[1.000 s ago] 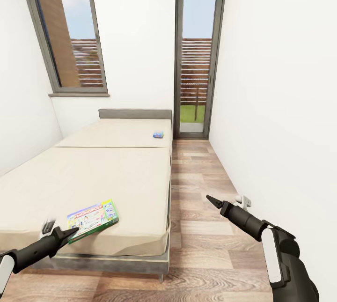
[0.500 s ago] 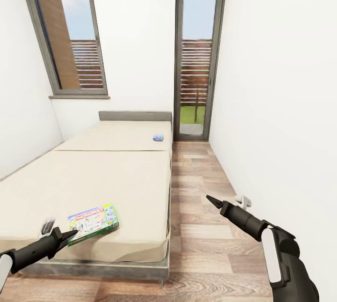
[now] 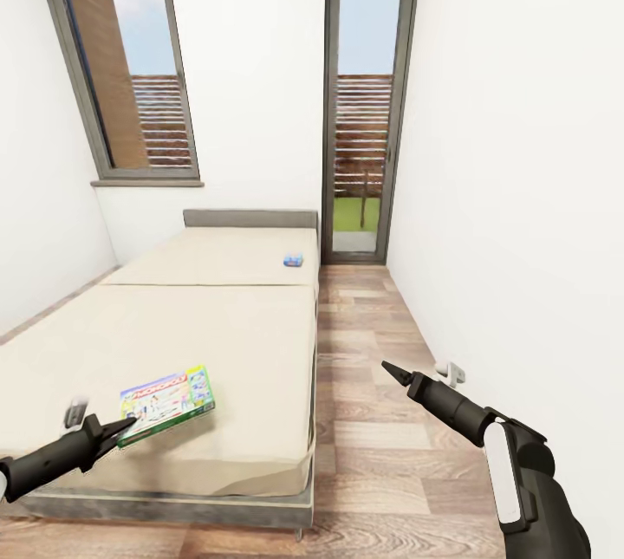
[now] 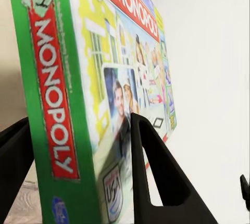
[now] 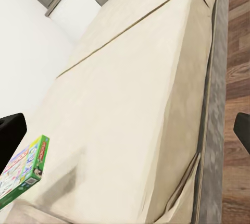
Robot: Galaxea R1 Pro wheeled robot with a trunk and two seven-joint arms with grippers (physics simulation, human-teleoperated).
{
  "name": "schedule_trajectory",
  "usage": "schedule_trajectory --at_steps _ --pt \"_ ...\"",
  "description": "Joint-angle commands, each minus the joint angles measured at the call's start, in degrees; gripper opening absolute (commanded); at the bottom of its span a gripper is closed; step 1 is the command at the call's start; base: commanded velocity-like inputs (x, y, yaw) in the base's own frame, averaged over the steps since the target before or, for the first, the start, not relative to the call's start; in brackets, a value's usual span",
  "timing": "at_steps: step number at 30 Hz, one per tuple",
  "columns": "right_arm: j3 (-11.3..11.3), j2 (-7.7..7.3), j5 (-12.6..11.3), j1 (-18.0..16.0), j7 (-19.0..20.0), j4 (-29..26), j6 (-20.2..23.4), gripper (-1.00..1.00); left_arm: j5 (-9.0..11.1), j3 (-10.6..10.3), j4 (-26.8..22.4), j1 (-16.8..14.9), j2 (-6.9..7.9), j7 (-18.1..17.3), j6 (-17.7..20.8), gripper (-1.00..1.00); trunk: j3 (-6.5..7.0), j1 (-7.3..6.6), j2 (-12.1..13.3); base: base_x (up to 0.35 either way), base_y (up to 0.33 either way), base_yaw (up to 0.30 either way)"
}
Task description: Put all the toys in the child's room - the three board games (two on the bed and one on the table), the two jigsaw puzzles on the table, and the tennis ball on the table - inside the toy box on the table in the child's room.
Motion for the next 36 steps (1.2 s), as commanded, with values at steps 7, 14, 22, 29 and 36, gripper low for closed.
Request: schedule_trajectory --at_steps 7,14,22,29,36 --pt "0.3 0.06 0.0 -0.1 0.2 -0.1 0.3 1.00 -0.4 0.0 -0.2 0.0 3.66 -9.1 2.5 -1.00 1.20 -1.55 2.8 0.000 0.000 0.000" --pt "1.6 0.09 -0.1 -0.1 0.0 -0.1 0.3 1.00 -0.9 -0.9 -0.3 -0.1 7.33 -21.0 4.3 -1.00 2.46 -3.09 5.6 0.000 0.000 0.000" --pt "4.1 0.09 0.0 -0.1 -0.3 -0.5 0.3 1.00 -1.0 -6.0 -3.5 -0.3 9.42 -27.3 4.7 -1.00 3.89 -4.85 8.8 0.000 0.000 0.000" --pt "6.5 1.30 0.7 0.1 -0.3 -0.8 0.7 1.00 -1.2 -7.0 -5.1 -0.3 9.50 -30.7 4.6 -1.00 5.15 -6.38 11.6 0.000 0.000 0.000" --pt "9.3 0.70 0.2 0.2 0.5 -1.9 0.4 1.00 -1.2 -7.1 -5.2 -0.2 10.28 -30.9 4.5 -1.00 6.41 -7.92 14.4 0.000 0.000 0.000"
